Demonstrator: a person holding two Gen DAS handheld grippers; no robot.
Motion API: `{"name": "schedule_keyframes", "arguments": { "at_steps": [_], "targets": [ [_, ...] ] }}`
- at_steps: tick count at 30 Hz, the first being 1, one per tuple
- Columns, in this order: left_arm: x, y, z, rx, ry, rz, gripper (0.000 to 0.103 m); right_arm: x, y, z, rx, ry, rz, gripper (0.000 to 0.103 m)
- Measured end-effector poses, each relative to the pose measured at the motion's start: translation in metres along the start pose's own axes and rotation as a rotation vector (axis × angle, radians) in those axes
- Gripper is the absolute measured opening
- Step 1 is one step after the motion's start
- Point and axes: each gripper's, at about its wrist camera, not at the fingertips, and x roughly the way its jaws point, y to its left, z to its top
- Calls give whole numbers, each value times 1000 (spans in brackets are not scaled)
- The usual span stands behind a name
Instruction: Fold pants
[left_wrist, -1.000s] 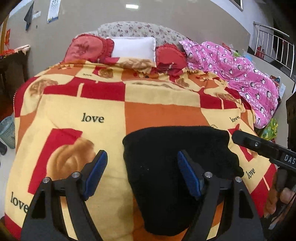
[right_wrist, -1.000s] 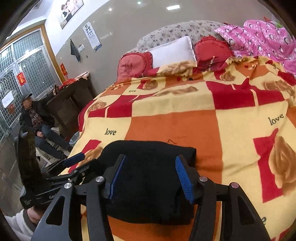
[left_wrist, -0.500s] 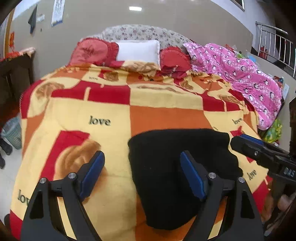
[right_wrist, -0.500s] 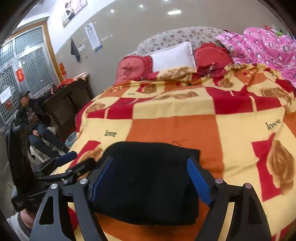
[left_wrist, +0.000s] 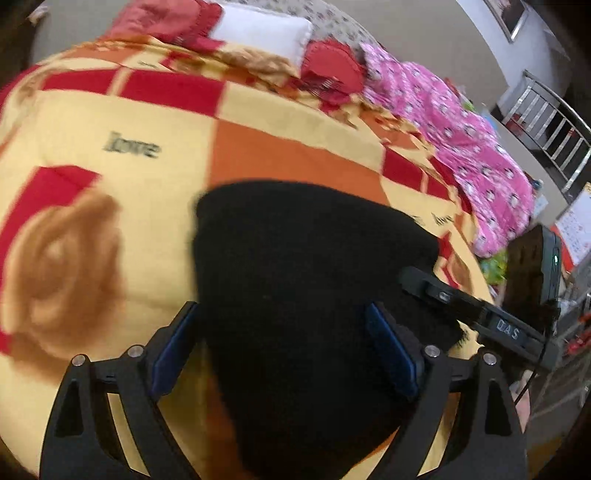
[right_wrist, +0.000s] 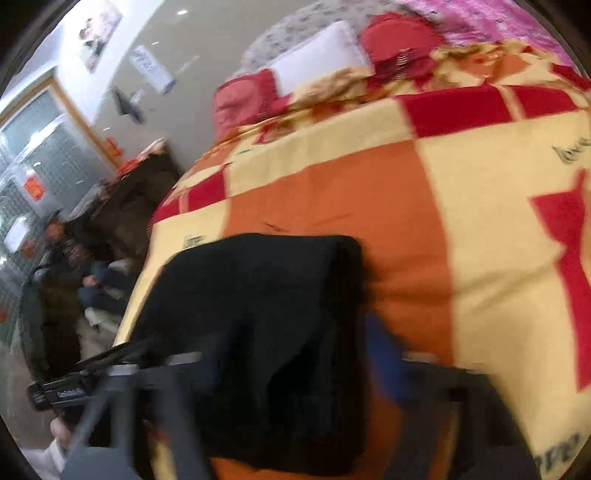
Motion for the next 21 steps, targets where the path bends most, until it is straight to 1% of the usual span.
{"name": "schedule_keyframes", "arguments": {
  "at_steps": [2, 3, 5, 6, 8, 11, 13, 15, 17, 18, 19, 20, 21],
  "targets": [
    [-2, -5, 2, 19, -15, 3, 78, -3, 5, 3, -24, -10, -20, 51],
    [-5, -8, 4, 29, -21, 0, 75, -6, 8, 5, -37, -17, -26, 50],
    [-12, -10, 14, 36, -36, -15, 62, -12, 12, 12, -46, -37, -27, 48],
    [-14, -10, 21, 38, -41, -26, 60, -15, 13, 18, -47, -55, -29, 48],
    [-17, -11, 34, 48, -60, -24, 60, -17, 17, 28, -51, -75, -23, 48],
    [-14, -12, 50, 69, -84, 9, 60, -10, 24, 45, -63, -93, -32, 48],
    [-4, -7, 56, 59, -77, 24, 60, 2, 23, 54, -64, -91, -49, 49],
    [13, 0, 61, 53, -48, 56, 60, 19, 17, 59, -58, -73, -84, 53],
    [24, 6, 59, 48, -27, 83, 67, 33, 14, 57, -65, -34, -157, 59],
    [25, 9, 58, 40, -33, 88, 69, 34, 13, 55, -70, -39, -151, 59],
    [24, 10, 56, 41, -43, 92, 74, 33, 14, 54, -71, -43, -150, 59],
    [22, 10, 55, 51, -58, 109, 78, 29, 16, 54, -78, -46, -159, 59],
    [20, 8, 54, 66, -71, 133, 78, 24, 19, 54, -95, -57, -183, 59]
  ]
}}
